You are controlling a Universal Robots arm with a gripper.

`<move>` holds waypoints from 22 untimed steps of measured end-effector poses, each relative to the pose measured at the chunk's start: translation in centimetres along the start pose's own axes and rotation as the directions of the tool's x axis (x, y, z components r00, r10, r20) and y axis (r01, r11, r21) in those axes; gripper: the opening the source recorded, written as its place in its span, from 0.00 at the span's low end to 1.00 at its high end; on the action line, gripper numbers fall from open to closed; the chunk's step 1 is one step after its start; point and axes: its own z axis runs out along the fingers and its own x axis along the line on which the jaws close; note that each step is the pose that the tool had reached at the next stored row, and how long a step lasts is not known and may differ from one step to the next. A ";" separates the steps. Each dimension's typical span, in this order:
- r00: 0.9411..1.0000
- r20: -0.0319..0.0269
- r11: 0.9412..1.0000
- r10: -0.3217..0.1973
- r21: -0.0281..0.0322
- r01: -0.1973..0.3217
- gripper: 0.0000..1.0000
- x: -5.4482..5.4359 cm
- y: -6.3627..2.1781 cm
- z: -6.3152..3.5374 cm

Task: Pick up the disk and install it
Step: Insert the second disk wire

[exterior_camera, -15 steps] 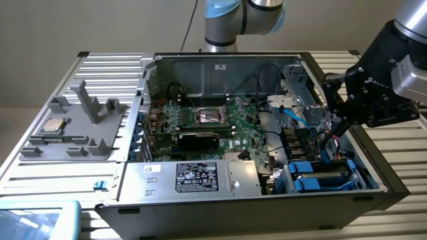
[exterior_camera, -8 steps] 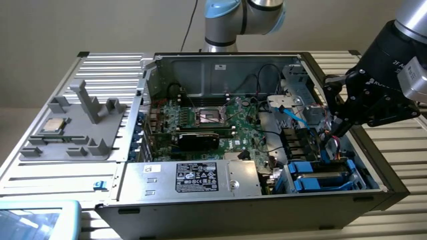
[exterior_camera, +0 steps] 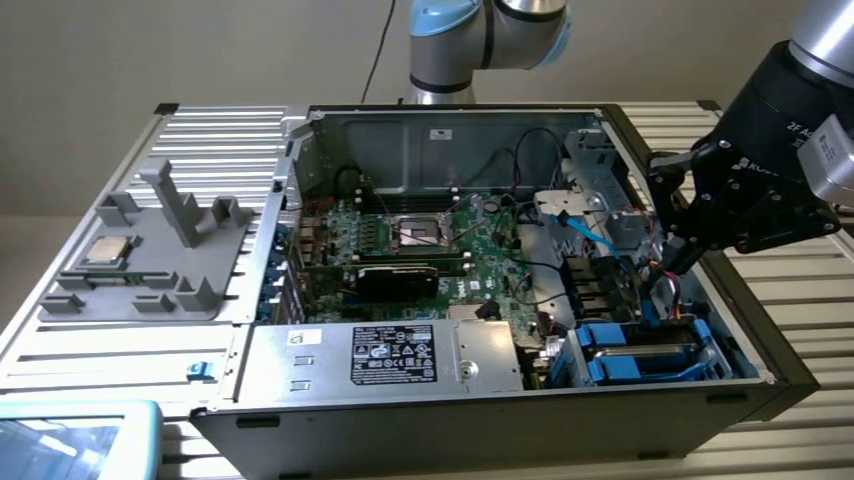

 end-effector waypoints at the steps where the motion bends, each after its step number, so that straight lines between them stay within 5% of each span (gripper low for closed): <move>1: 1.000 0.000 1.000 0.000 0.000 0.000 0.11 0.0 0.00 0.00; 7: 1.000 0.000 1.000 0.000 0.000 0.000 0.11 0.0 0.00 0.00; 9: 1.000 -0.004 1.000 -0.005 0.003 0.005 0.11 -0.1 0.06 0.01; 13: 0.999 0.004 0.999 -0.040 0.016 0.040 0.11 -0.3 0.15 0.01; 22: 0.995 0.005 0.995 -0.103 0.012 0.103 0.11 -0.2 1.14 -0.02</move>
